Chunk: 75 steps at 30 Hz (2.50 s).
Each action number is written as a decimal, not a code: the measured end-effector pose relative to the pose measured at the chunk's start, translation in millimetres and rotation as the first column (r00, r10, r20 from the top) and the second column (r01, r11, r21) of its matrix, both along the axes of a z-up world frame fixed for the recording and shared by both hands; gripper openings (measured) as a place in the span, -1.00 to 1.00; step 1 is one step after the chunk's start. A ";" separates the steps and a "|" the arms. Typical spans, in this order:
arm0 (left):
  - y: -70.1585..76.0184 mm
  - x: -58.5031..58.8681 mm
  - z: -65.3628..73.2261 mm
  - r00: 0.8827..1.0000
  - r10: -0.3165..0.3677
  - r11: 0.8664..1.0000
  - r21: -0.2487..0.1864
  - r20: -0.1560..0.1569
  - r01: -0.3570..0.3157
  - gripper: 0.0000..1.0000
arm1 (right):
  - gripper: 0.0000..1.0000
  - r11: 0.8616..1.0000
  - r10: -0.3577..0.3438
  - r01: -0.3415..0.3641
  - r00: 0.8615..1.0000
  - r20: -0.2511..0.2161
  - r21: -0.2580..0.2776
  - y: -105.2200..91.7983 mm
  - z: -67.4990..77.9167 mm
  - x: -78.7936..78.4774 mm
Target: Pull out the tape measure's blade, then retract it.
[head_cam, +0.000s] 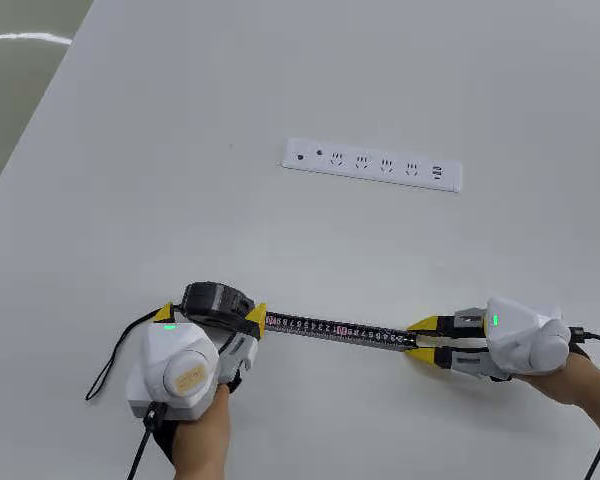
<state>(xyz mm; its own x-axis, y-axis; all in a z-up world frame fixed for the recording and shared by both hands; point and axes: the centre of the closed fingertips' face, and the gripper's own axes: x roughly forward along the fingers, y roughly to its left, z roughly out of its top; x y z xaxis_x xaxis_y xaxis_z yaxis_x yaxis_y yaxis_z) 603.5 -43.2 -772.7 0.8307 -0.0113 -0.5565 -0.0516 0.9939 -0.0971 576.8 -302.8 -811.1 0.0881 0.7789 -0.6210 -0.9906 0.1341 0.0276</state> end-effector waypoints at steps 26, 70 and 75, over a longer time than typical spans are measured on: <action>1.4 3.9 -8.5 0.998 0.038 0.998 -0.049 -0.042 -0.041 0.20 | -0.72 1.000 -0.001 0.001 1.000 -0.003 0.001 -1.3 -0.8 0.6; 2.6 3.1 -10.4 0.997 0.036 0.999 -0.008 -0.069 -0.037 0.16 | -0.72 1.000 0.006 -0.006 1.000 0.018 0.000 6.0 11.0 3.0; 2.3 2.8 -10.3 0.997 0.031 0.999 -0.010 -0.068 -0.032 0.16 | -0.72 1.000 0.008 -0.008 1.000 0.018 0.002 9.5 11.7 3.0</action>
